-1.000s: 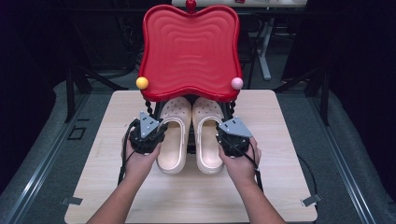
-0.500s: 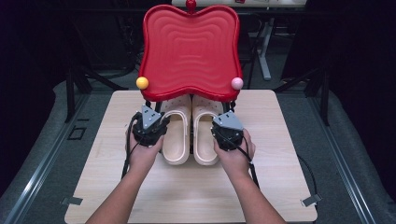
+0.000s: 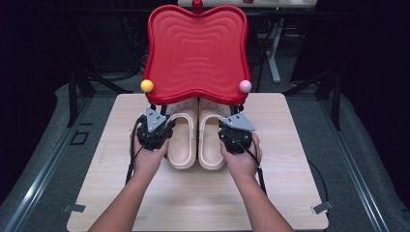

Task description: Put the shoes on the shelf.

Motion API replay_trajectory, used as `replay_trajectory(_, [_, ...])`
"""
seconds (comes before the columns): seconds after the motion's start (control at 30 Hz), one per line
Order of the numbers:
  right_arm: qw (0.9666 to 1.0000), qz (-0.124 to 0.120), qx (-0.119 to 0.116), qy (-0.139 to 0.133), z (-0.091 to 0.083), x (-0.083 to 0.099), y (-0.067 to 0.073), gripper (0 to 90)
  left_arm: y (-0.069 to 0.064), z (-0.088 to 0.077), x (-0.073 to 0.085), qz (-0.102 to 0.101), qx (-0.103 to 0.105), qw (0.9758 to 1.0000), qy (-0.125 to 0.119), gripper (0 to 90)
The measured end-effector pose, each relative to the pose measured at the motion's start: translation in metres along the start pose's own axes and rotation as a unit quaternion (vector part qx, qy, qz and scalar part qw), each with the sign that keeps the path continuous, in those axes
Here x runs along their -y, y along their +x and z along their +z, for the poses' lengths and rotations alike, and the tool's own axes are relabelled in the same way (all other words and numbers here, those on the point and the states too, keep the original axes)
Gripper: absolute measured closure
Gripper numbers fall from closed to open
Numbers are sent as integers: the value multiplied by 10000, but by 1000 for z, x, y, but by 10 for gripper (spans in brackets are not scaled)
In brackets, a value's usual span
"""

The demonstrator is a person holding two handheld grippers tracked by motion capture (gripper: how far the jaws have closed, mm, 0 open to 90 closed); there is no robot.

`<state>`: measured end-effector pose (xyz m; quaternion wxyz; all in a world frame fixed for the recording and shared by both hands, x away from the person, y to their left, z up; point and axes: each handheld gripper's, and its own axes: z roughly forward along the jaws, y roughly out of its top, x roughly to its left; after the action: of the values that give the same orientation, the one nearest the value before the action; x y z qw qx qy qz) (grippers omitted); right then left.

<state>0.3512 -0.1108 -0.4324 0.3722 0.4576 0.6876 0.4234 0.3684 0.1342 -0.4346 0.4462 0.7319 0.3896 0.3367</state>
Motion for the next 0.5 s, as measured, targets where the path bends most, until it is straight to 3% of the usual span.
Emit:
replay_trajectory(0.23, [10000,-51,-17,-68,-1,2,4,705,-6,-1,1,-117,94,9998,-156,670])
replay_trajectory(0.5, [9999,27,-160,-29,-2,4,1,671,-6,-1,3,-200,154,9997,-64,612])
